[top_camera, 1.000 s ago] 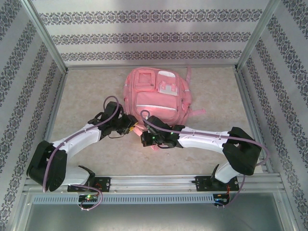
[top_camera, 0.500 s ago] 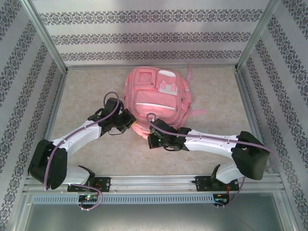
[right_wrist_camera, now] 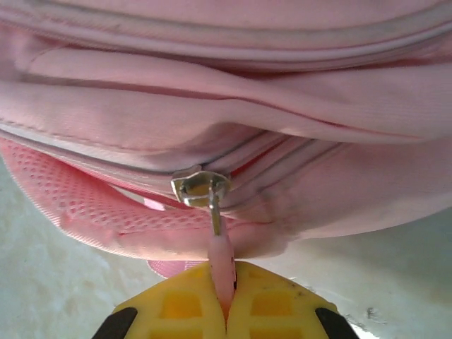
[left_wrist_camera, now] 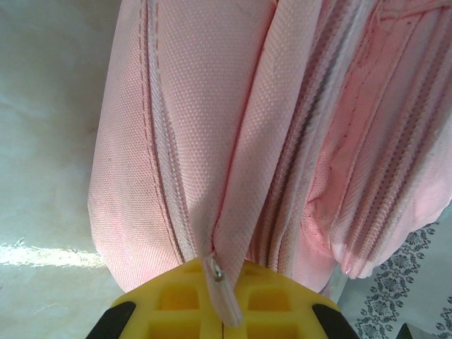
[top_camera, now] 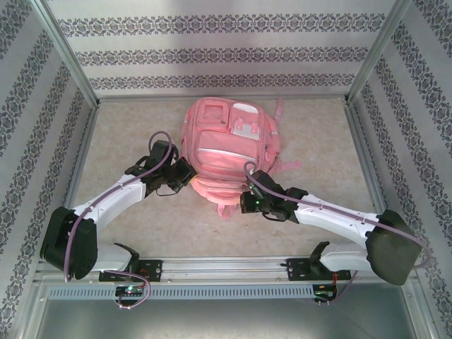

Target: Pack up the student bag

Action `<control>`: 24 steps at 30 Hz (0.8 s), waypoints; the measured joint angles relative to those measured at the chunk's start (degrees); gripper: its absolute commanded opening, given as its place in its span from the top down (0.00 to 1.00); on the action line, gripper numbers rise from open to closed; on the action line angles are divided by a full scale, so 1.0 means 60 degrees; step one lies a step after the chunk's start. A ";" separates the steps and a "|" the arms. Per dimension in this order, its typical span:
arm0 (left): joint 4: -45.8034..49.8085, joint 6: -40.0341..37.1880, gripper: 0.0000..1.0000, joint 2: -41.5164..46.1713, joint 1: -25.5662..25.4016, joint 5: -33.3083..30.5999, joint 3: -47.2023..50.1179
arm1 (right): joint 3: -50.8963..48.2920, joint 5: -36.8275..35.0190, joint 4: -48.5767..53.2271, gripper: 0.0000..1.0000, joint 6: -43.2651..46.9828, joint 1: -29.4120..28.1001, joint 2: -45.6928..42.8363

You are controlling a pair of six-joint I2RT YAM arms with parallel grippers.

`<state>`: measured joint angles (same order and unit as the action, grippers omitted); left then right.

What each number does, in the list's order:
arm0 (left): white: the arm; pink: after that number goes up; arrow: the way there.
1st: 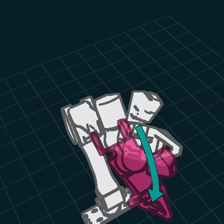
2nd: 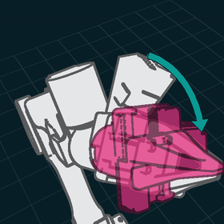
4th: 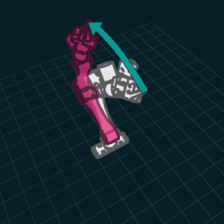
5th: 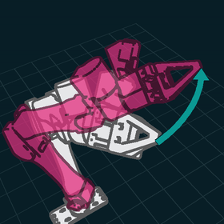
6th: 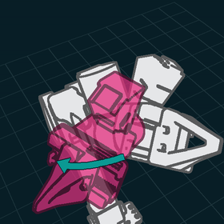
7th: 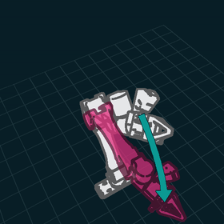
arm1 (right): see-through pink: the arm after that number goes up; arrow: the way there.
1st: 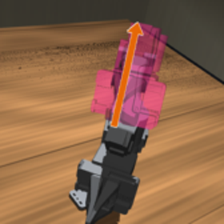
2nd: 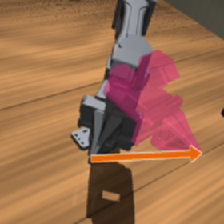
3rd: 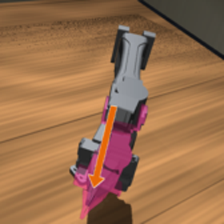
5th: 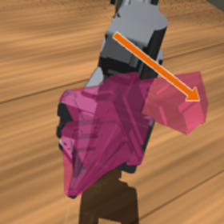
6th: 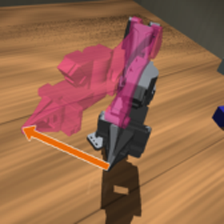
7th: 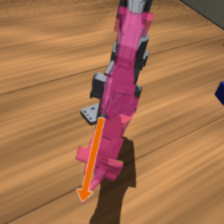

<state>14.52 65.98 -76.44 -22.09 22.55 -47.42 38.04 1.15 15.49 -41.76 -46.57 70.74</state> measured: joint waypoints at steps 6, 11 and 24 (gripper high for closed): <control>0.0313 -0.0288 0.99 0.0004 0.0098 -0.0015 -0.0175 | -0.0160 0.0393 -0.0091 1.00 0.0259 0.0280 -0.0200; 0.1315 -0.0943 0.63 -0.0208 0.0922 -0.0211 -0.1195 | -0.0149 0.0499 -0.0787 1.00 -0.0117 -0.0251 -0.0576; 0.2750 -0.0892 0.35 0.2375 0.1610 -0.1158 -0.1162 | 0.3122 0.0208 -0.1676 1.00 -0.1271 -0.2069 0.3439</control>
<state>31.03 60.62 -62.19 -12.43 15.59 -54.39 56.77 2.39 5.43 -49.39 -58.98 91.37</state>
